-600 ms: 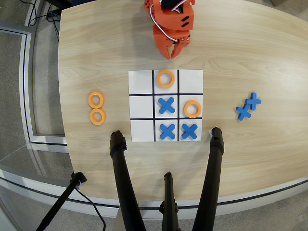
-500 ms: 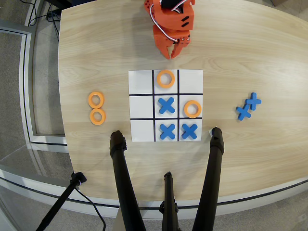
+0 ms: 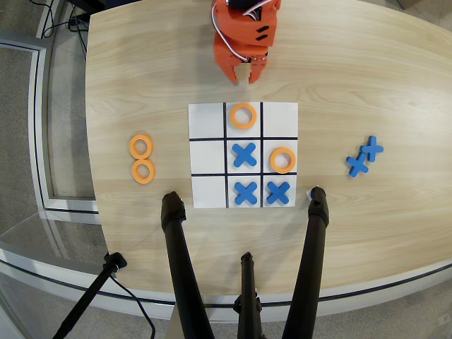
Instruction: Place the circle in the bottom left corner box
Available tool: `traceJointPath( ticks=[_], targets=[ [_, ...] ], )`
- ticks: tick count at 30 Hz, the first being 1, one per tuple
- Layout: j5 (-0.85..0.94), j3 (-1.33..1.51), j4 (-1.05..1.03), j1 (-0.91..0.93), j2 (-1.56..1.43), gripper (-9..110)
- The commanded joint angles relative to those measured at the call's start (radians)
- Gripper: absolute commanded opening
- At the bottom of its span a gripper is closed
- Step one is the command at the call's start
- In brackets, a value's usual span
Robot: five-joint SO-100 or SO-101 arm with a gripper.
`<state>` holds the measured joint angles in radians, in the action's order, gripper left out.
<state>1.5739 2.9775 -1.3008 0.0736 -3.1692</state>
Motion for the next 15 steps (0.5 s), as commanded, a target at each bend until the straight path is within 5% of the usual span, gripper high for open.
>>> traceJointPath(
  ticks=[1,15],
  targets=[
    [-0.012,-0.201,0.018,0.041,0.17,11],
    [-0.109,-0.773,0.414,0.264,1.066,11]
  ],
)
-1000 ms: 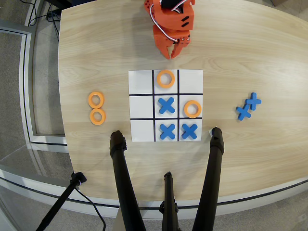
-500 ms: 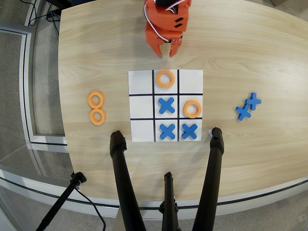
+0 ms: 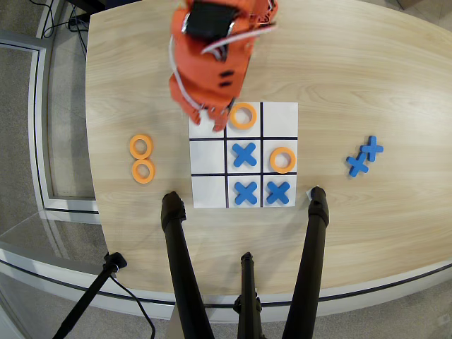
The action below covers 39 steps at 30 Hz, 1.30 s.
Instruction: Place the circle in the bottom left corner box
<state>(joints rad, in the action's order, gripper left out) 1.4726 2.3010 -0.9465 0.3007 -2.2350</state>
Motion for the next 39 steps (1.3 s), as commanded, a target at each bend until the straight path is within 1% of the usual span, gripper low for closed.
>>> traceJointPath(
  ticks=[1,7,19,29,39],
  targets=[
    [-0.009,-0.126,0.075,0.048,0.181,11],
    [-0.002,-0.293,0.115,0.112,0.402,11],
    [0.054,-0.403,0.245,0.221,0.623,13],
    [0.123,-0.482,0.247,0.298,0.776,13],
    [0.137,-0.647,0.244,0.334,0.916,16]
  ],
)
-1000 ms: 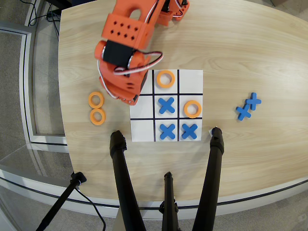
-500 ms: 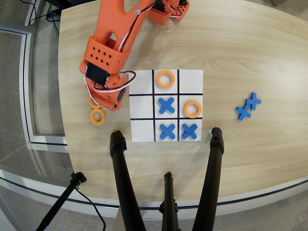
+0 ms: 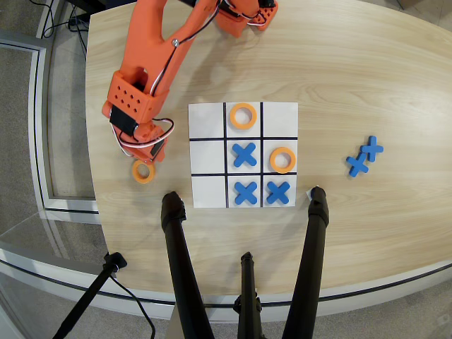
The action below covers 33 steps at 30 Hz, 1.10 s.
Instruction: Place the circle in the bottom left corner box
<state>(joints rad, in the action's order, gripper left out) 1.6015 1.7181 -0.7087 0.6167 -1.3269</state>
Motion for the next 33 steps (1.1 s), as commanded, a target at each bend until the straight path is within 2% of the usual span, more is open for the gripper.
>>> traceJointPath(
  ticks=[1,33],
  targets=[
    [0.008,-0.078,0.006,0.023,0.018,16],
    [0.055,0.0,0.044,0.025,0.064,16]
  ],
)
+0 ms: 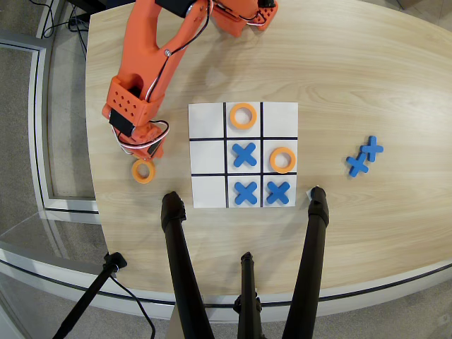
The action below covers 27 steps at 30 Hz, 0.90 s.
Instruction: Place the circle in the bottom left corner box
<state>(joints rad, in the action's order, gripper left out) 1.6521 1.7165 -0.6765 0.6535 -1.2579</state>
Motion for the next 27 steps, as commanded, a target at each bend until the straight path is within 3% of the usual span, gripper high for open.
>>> traceJointPath(
  ticks=[1,16,27],
  targets=[
    [0.005,0.003,0.015,-0.015,-0.002,16],
    [0.025,0.015,-0.021,0.008,0.026,16],
    [0.077,0.011,-0.344,0.038,-0.038,16]
  ],
)
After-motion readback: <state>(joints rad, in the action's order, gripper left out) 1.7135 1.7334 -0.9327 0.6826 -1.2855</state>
